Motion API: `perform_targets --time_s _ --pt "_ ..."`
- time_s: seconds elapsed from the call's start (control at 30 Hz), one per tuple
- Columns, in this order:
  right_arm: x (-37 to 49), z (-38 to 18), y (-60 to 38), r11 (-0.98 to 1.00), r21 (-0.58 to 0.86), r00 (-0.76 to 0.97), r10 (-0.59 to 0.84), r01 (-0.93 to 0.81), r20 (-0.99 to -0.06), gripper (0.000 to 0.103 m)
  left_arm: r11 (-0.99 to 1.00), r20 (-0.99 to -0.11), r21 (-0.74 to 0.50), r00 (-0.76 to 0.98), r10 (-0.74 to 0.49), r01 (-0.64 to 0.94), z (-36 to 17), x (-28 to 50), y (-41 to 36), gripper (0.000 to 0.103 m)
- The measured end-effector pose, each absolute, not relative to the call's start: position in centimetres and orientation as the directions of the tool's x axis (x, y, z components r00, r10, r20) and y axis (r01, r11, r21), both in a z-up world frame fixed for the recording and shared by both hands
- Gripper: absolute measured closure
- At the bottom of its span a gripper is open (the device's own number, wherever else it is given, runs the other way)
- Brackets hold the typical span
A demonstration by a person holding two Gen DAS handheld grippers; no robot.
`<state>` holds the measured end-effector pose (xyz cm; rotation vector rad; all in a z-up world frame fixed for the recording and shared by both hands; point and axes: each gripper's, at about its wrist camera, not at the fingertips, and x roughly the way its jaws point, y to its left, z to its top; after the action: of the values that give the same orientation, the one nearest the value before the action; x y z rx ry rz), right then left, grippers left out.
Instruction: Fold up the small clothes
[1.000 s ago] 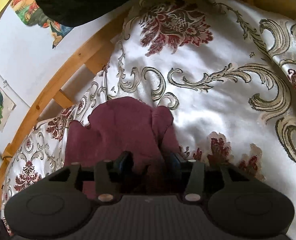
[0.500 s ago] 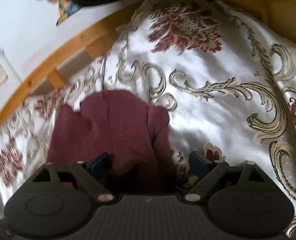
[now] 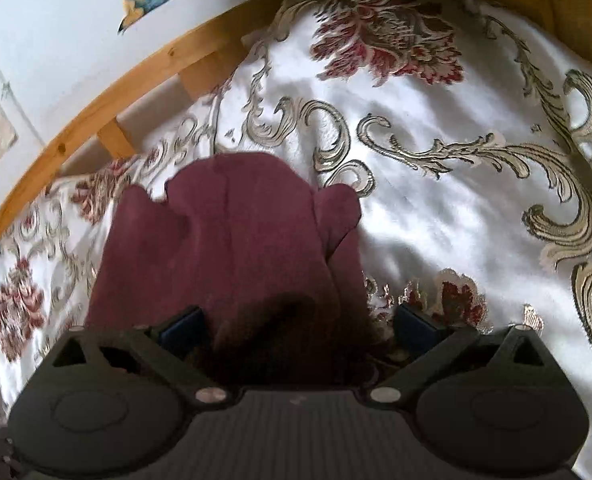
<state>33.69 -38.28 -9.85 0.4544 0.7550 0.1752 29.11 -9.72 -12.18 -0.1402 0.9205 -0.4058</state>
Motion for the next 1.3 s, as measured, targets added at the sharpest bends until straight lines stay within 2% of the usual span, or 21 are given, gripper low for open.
perform_targets --time_s 0.1,0.17,0.2,0.3,0.53,0.63,0.73,0.77,0.8,0.83,0.87,0.93,0.97,1.0,1.1,1.3 --pt "33.6 -10.0 -39.0 0.854 0.520 0.729 0.333 0.036 -0.598 0.002 0.895 -0.719 -0.366 0.532 -0.447 0.257 -11.8 29.3 -8.9 0.001" --pt "33.6 -10.1 -39.0 0.852 0.522 0.730 0.332 0.040 -0.598 0.005 0.876 -0.668 -0.428 0.575 -0.473 0.222 -11.2 29.3 -7.9 0.001" --pt "33.7 -10.2 -39.1 0.853 0.521 0.730 0.332 0.039 -0.598 0.008 0.866 -0.640 -0.455 0.600 -0.480 0.207 -10.7 29.5 -7.4 0.001" --pt "34.1 -10.9 -39.0 0.830 0.555 0.710 0.367 0.042 -0.602 0.026 0.848 -0.589 -0.490 0.640 -0.494 0.203 -9.4 30.5 -7.1 0.001" --pt "34.1 -11.4 -39.1 0.807 0.588 0.716 0.379 0.054 -0.586 0.027 0.856 -0.649 -0.469 0.572 -0.502 0.220 -9.7 35.9 -8.8 0.001" --pt "34.1 -11.4 -39.1 0.807 0.589 0.719 0.380 0.050 -0.582 0.025 0.847 -0.673 -0.497 0.531 -0.514 0.189 -10.8 37.3 -8.5 0.001" --pt "34.1 -11.4 -38.8 0.810 0.584 0.728 0.371 0.050 -0.577 0.027 0.812 -0.661 -0.558 0.501 -0.559 0.171 -11.9 38.1 -7.9 0.004" --pt "33.9 -11.4 -38.7 0.809 0.585 0.736 0.368 0.048 -0.569 0.030 0.800 -0.649 -0.575 0.499 -0.574 0.172 -12.0 38.2 -7.8 0.008" --pt "33.9 -11.3 -38.5 0.807 0.590 0.739 0.377 0.036 -0.559 0.040 0.784 -0.633 -0.594 0.497 -0.594 0.181 -12.1 38.3 -7.7 0.017" --pt "33.9 -11.3 -38.2 0.805 0.592 0.738 0.383 0.029 -0.556 0.045 0.765 -0.616 -0.616 0.489 -0.618 0.189 -12.3 38.3 -7.7 0.022" --pt "33.9 -11.2 -37.9 0.807 0.590 0.741 0.382 0.024 -0.552 0.047 0.746 -0.605 -0.639 0.477 -0.638 0.187 -12.5 38.5 -7.7 0.029" --pt "33.8 -10.8 -37.3 0.822 0.570 0.754 0.372 0.004 -0.541 0.058 0.752 -0.610 -0.636 0.486 -0.627 0.172 -12.3 38.4 -7.8 0.037" --pt "33.6 -10.5 -37.0 0.833 0.553 0.766 0.362 -0.011 -0.530 0.059 0.766 -0.619 -0.618 0.492 -0.612 0.176 -12.1 38.2 -8.0 0.048" --pt "33.3 -10.1 -36.6 0.846 0.532 0.782 0.356 -0.036 -0.512 0.063 0.782 -0.627 -0.595 0.502 -0.595 0.184 -11.7 38.0 -8.2 0.055" --pt "32.3 -8.4 -35.1 0.885 0.445 0.836 0.344 -0.136 -0.428 0.067 0.811 -0.607 -0.529 0.556 -0.567 0.250 -10.2 37.0 -8.9 0.062" --pt "30.7 -5.6 -32.3 0.934 0.197 0.914 0.340 -0.300 -0.221 0.067 0.866 -0.490 -0.307 0.714 -0.500 0.395 -6.7 34.5 -10.5 0.063"
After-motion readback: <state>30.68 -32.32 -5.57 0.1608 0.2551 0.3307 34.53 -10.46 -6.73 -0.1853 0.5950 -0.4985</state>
